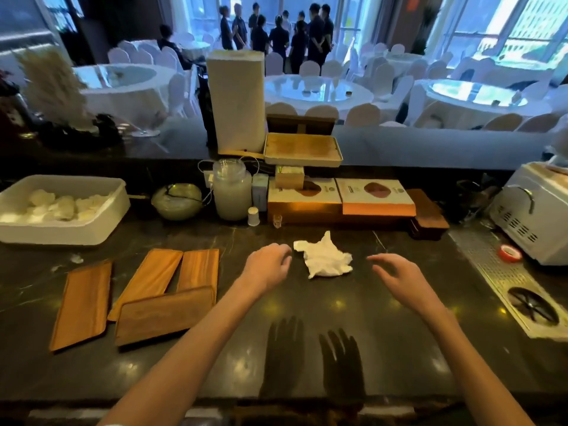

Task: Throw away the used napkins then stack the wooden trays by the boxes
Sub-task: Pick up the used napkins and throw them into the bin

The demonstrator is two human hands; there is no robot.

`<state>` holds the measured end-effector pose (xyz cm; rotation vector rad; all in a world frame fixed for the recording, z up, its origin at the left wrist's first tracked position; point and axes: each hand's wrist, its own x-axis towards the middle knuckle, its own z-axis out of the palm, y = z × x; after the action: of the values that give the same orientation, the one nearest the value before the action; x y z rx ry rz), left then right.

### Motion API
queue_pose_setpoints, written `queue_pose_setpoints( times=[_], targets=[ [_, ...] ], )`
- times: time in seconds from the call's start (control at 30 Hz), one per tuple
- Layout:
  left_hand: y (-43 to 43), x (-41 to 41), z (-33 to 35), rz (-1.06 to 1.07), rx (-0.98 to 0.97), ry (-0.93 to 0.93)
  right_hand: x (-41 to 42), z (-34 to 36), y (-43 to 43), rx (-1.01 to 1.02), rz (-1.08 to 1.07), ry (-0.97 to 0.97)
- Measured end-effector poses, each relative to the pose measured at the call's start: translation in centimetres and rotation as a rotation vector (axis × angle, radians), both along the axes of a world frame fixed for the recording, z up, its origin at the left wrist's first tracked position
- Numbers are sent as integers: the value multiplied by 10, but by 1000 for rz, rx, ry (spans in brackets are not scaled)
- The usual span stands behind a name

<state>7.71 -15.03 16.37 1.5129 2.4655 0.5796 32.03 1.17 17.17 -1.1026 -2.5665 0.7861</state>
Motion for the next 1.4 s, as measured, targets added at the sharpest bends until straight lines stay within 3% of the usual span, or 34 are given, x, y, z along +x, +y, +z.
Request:
queue_pose_setpoints(
  times=[0.13, 0.37, 0.57, 0.8, 0.9, 1.07, 1.23, 1.4],
  targets=[
    [60, -6, -12, 44, -33, 0, -24, 0, 53, -39, 68, 0],
    [129, 5, -73, 133, -190, -79, -99, -27, 127, -120, 218, -175],
    [167, 25, -130, 155, -325, -150, -190, -90, 156, -94, 336, -456],
    [212, 46, -166, 109, -400, -251, -211, -170, 180, -144, 403, -662],
    [222, 56, -179, 119, -484, -154, -203, -187, 191, -177, 397, -610],
    [216, 66, -198, 164, -442, -87, -174, -192, 219, -330, 218, -412],
    [173, 66, -202, 260, -195, -285, -115, -166, 233, -508, 41, -113],
    [135, 60, -185, 374, -14, -517, -47, -146, 209, -613, 53, 52]
  ],
)
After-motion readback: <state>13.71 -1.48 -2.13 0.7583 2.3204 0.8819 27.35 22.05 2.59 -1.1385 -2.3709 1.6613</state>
